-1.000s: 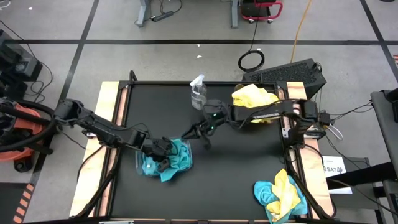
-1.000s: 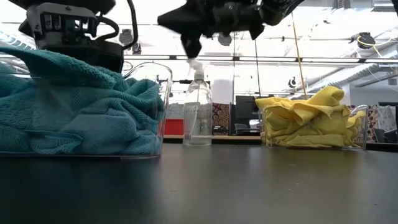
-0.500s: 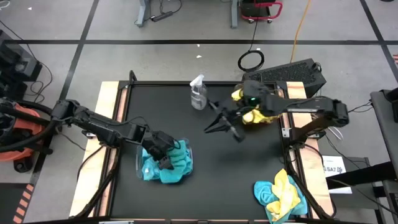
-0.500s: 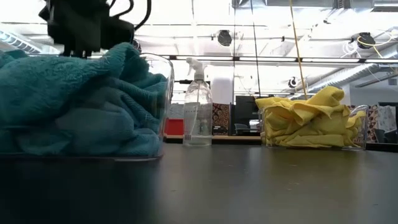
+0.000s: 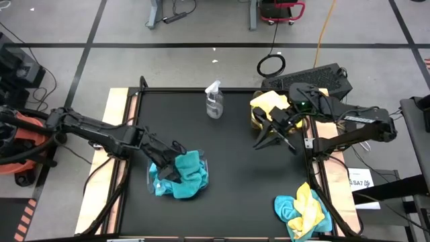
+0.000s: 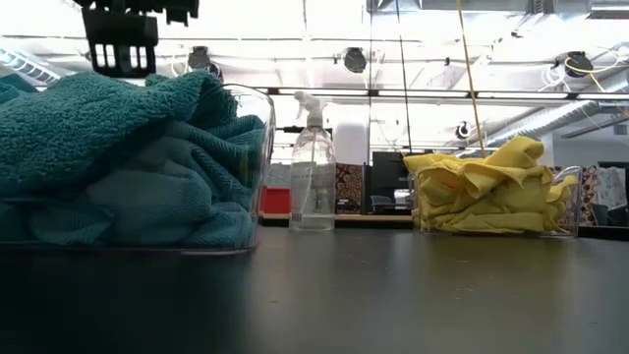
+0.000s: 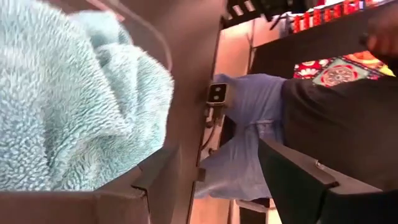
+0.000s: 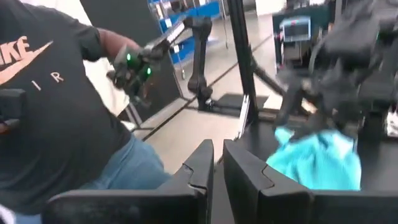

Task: Sort microfiber towel by color & place in baskets
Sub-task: Put the yellow towel into the top transparent bin

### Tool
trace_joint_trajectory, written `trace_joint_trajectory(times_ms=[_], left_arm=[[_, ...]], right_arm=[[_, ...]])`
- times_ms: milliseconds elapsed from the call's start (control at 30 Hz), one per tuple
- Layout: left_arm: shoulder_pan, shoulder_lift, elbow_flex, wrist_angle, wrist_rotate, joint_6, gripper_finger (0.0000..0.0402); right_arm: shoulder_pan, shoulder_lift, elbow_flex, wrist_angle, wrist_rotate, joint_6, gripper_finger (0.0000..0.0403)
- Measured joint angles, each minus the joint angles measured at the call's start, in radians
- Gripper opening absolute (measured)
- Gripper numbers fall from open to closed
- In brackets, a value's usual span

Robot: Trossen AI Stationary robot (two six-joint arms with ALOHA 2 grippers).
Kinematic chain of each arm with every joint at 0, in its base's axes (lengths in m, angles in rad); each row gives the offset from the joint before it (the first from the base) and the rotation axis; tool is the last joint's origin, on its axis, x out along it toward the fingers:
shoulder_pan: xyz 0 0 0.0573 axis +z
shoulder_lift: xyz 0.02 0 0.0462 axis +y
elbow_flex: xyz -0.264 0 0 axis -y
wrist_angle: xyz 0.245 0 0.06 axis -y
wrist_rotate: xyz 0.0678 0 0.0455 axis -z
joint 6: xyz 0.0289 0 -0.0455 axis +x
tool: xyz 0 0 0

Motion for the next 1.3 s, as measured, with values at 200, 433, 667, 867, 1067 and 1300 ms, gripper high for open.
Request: trace_joint_trajectory(times_ms=[200, 433, 667, 867, 1067, 1300], left_arm=[[-0.002, -0.047, 0.018, -0.002, -0.025, 0.120, 0.0219], [-0.001, -0.045, 0.067, 0.004, -0.207, 0.345, 0.0219], [0.016, -0.045, 0.130, 0.007, -0.423, 0.581, 0.0219], [0.088, -0.045, 0.162, 0.009, -0.466, 0.676, 0.0219], [0.125, -0.021, 0.164, 0.013, -0.442, 0.728, 0.0219], [0.148, 0.084, 0.164, 0.127, -0.430, 0.778, 0.0219]], right_arm=[[0.001, -0.035, 0.000, -0.230, 0.002, -0.041, 0.0030], [0.002, -0.041, -0.002, -0.523, 0.003, -0.109, 0.0030], [0.032, -0.041, -0.002, -0.710, 0.040, -0.113, 0.0038], [0.096, -0.041, -0.003, -0.828, 0.162, -0.082, 0.0095], [0.155, -0.047, -0.065, -0.929, 0.243, -0.049, 0.0160], [0.249, -0.114, -0.252, -0.937, 0.241, 0.079, 0.0182]])
